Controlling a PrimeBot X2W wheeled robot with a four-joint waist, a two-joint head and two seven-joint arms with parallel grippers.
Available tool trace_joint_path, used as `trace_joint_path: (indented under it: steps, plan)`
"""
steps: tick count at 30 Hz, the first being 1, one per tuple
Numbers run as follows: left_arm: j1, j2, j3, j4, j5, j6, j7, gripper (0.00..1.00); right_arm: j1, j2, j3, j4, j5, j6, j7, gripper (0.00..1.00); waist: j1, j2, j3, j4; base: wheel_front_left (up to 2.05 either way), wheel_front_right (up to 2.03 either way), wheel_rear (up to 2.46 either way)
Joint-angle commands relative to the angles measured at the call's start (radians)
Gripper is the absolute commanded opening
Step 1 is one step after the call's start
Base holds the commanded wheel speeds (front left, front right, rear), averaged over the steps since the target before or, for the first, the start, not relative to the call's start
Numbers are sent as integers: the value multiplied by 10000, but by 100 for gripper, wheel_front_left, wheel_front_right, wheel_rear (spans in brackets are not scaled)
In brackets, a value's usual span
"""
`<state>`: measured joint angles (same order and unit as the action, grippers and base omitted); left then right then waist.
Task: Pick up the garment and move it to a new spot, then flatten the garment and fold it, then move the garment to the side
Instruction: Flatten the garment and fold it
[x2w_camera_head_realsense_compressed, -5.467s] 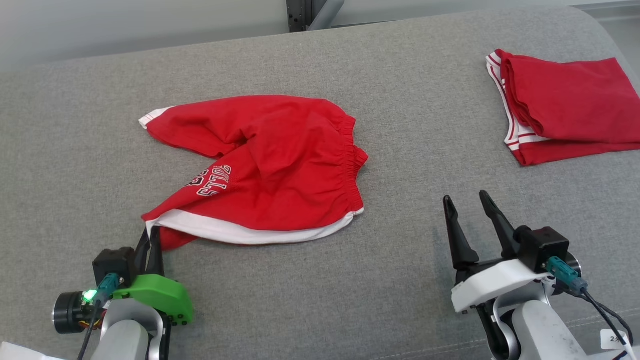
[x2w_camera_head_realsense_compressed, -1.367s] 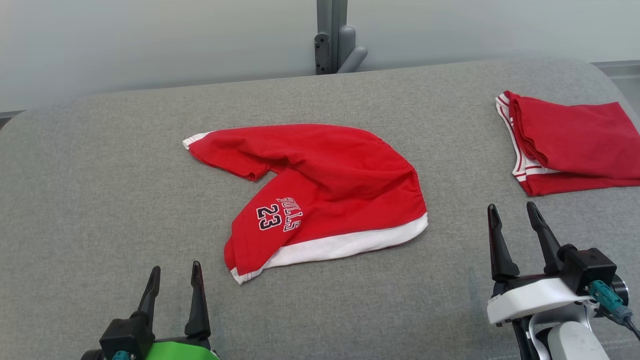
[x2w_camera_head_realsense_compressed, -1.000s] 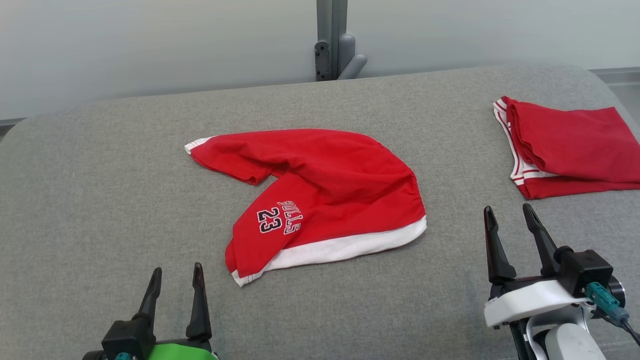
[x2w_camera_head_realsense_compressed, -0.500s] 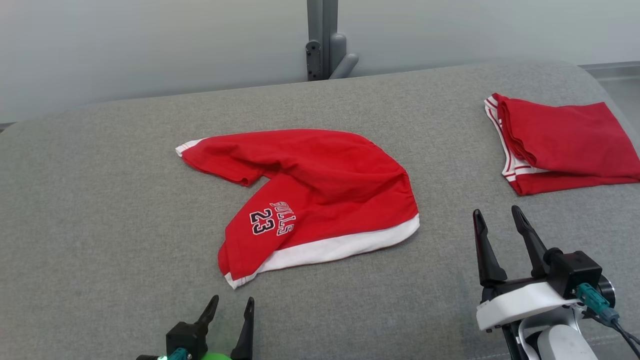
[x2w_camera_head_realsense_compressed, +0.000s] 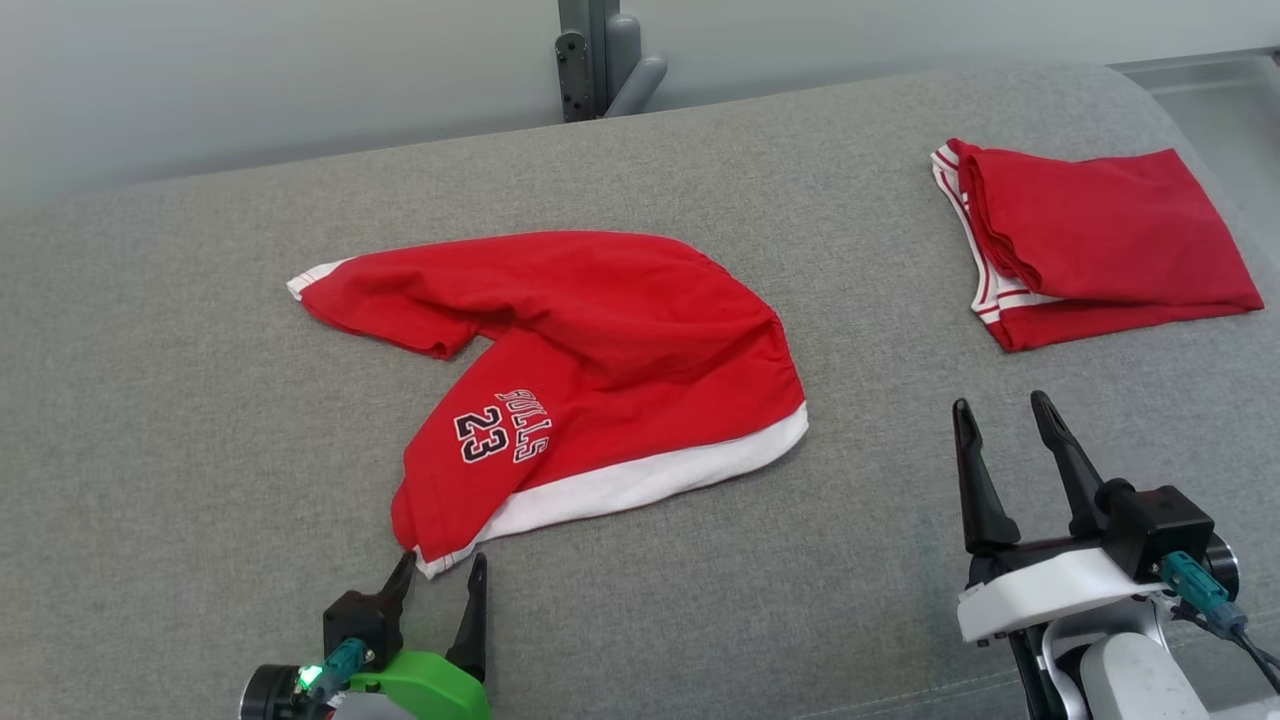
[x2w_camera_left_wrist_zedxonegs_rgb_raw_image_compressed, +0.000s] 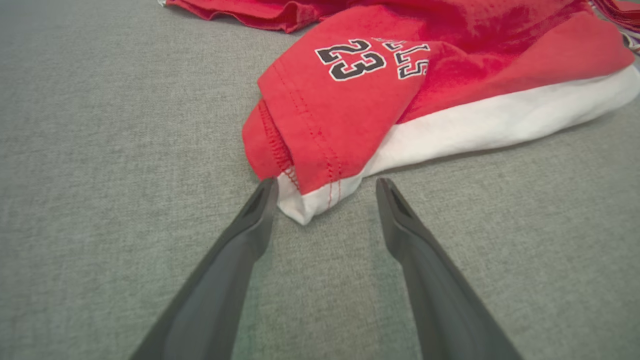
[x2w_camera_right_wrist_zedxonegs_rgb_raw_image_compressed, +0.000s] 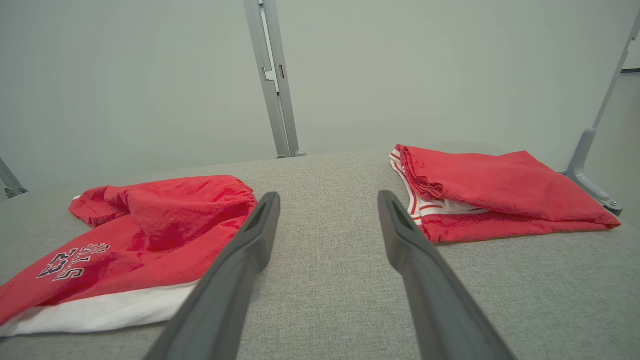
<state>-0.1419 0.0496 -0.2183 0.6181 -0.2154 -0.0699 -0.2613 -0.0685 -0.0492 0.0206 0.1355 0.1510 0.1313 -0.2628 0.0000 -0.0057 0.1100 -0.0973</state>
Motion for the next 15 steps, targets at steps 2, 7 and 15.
trace_joint_path:
  steps: [2, 7, 15]
  plan:
    - [-150, 34, 11, -14, 203, 38, -40, 100, -130, -26, -60, -54, -70, -12, -31, 100, 0, 57, 160, -123, 0, 0, 0]
    - [-222, 33, 13, 95, 379, -68, -40, 49, -198, -26, -88, -51, -62, -12, -31, 100, 0, 57, 241, -158, 0, 0, 0]
    - [-309, 28, 98, 482, 424, -137, -18, 0, -231, -26, -114, 16, -9, -12, -32, 100, 0, 57, 280, -89, 0, 0, 0]
